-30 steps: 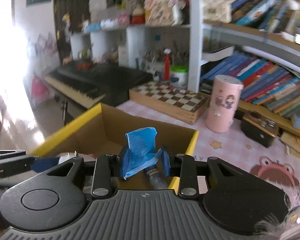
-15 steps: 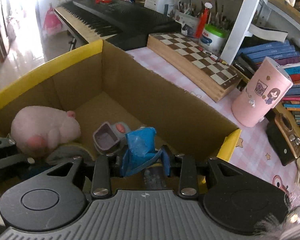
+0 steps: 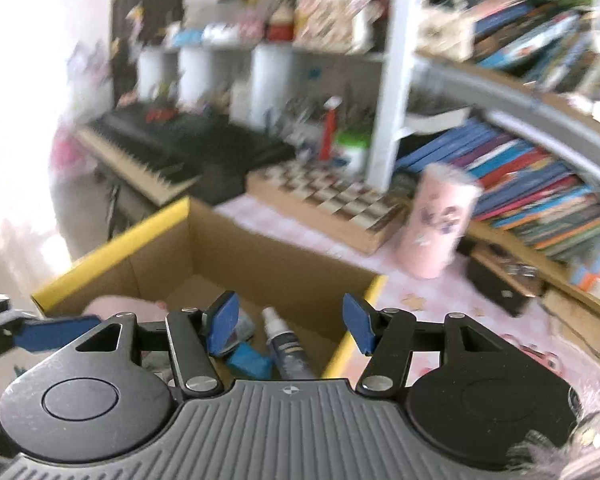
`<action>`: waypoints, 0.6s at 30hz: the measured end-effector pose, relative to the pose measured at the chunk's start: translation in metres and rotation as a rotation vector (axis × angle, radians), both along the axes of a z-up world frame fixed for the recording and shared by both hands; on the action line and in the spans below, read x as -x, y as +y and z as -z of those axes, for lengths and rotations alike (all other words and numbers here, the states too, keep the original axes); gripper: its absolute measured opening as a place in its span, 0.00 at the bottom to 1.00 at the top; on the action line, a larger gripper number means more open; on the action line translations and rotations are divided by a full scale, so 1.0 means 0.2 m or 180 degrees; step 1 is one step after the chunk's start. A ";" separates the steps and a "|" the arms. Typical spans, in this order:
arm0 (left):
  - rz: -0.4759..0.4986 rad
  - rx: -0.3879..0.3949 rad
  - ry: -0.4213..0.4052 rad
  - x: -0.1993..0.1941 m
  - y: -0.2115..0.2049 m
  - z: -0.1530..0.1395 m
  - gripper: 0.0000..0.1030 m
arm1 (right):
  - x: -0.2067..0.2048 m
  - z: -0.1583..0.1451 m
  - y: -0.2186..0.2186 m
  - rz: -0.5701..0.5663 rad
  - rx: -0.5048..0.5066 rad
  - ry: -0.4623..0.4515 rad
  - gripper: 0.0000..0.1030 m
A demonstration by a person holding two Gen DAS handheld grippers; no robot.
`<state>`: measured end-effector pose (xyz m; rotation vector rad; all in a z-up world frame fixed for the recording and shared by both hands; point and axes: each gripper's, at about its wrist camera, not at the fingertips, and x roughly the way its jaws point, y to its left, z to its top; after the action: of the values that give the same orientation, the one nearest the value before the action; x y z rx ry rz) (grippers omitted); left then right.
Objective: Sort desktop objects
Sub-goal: 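Open the left tool to drop the charger into the box while the right tool drops the cloth, then withdraw both open tools up from the yellow box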
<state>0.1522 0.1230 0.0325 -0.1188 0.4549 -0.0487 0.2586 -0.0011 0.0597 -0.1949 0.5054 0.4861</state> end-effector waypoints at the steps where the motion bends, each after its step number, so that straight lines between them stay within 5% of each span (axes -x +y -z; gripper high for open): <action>1: -0.0038 0.0015 -0.0045 0.04 0.01 -0.01 0.72 | 0.05 -0.02 -0.04 0.0096 -0.0047 -0.0054 0.54; 9: -0.0202 0.0103 -0.0320 0.32 0.04 -0.07 0.86 | 0.49 -0.01 -0.33 0.0820 -0.0315 -0.0247 0.55; 18: 0.0006 0.0079 -0.0377 0.61 -0.04 -0.02 0.97 | 1.00 0.10 -0.50 0.1394 -0.0306 -0.0252 0.60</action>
<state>0.0299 0.1152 0.0374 -0.1390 0.3363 -0.0629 0.0592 -0.1007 0.0393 -0.0080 0.4304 0.0742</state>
